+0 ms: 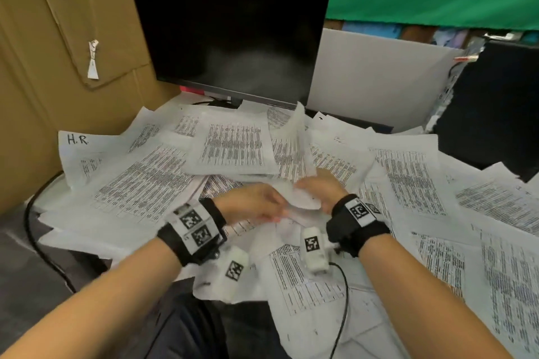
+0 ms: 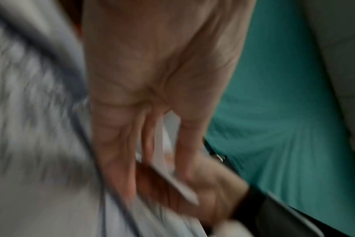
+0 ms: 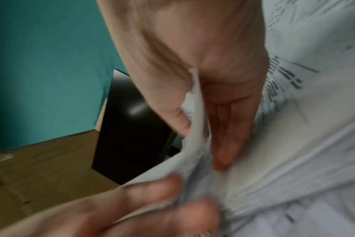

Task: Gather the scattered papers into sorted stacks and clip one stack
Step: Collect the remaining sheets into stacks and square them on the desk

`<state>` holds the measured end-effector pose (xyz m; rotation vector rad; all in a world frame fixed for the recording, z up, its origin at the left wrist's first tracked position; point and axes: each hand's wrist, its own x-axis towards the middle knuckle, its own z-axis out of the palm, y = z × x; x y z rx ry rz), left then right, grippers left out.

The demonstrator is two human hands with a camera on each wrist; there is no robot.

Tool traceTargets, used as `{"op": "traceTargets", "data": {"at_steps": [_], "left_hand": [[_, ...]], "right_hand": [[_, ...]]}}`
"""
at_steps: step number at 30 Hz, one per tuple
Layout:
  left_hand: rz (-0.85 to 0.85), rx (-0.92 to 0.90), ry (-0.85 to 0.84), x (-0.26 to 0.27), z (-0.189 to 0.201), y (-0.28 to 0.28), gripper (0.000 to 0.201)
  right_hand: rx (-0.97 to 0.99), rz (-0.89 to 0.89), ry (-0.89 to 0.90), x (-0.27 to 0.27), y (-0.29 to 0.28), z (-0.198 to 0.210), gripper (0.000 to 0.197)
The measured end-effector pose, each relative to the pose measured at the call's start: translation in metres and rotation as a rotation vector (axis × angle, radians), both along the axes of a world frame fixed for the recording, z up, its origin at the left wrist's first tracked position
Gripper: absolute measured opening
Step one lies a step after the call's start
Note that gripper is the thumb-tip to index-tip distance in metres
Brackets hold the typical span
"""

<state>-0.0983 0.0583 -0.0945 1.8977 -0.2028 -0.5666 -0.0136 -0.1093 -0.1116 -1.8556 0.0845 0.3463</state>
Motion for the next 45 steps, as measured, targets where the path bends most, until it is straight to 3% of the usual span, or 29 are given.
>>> {"op": "traceTargets", "data": {"at_steps": [2,3,6,8,9,12,16,19,22,27,32,36,39,42,45], "left_hand": [[-0.095,0.106,0.06,0.005,0.023,0.022,0.016],[-0.037,0.115,0.008,0.011,0.033,0.031,0.014],[0.494,0.283,-0.244,0.05,0.04,0.068,0.019],[0.786,0.459,-0.175,0.074,0.024,0.094,0.05],[0.832,0.533,-0.098,0.078,0.015,0.104,0.063],[0.866,0.506,-0.036,0.09,-0.015,0.121,0.055],[0.859,0.133,-0.052,0.083,-0.013,0.101,0.04],[0.816,0.25,-0.239,0.073,0.006,0.08,0.034],[0.661,0.321,-0.297,0.059,0.018,0.067,0.034],[0.622,0.432,-0.232,0.058,-0.001,0.054,0.028],[0.512,0.588,-0.186,0.072,-0.02,0.038,0.037],[0.443,0.711,-0.147,0.075,-0.023,0.028,0.04],[0.414,0.636,-0.005,0.078,-0.016,0.038,0.046],[0.592,0.493,0.051,0.083,0.008,0.078,0.053],[0.832,0.685,-0.008,0.076,0.029,0.136,0.056]], "right_hand": [[0.013,-0.07,0.076,0.011,-0.007,-0.014,0.029],[0.022,-0.091,0.125,0.014,-0.011,-0.02,0.032],[0.053,-0.068,0.187,0.012,-0.02,-0.027,0.033],[0.103,-0.048,0.182,0.008,-0.025,-0.028,0.034],[0.128,-0.043,0.179,0.008,-0.027,-0.03,0.033],[0.181,-0.05,0.158,0.006,-0.029,-0.033,0.034],[0.193,-0.052,0.164,0.004,-0.028,-0.035,0.033],[0.199,-0.051,0.179,0.005,-0.029,-0.032,0.033],[0.212,-0.066,0.197,0.006,-0.03,-0.032,0.035],[0.325,-0.168,0.236,0.011,-0.032,-0.034,0.056],[0.34,-0.075,0.211,0.006,-0.03,-0.026,0.081],[0.179,-0.049,0.094,0.004,-0.027,-0.028,0.059],[0.07,-0.081,0.05,0.005,-0.026,-0.034,0.042],[0.05,-0.082,0.061,0.005,-0.027,-0.033,0.038],[0.061,-0.086,0.069,0.003,-0.03,-0.03,0.035]]}}
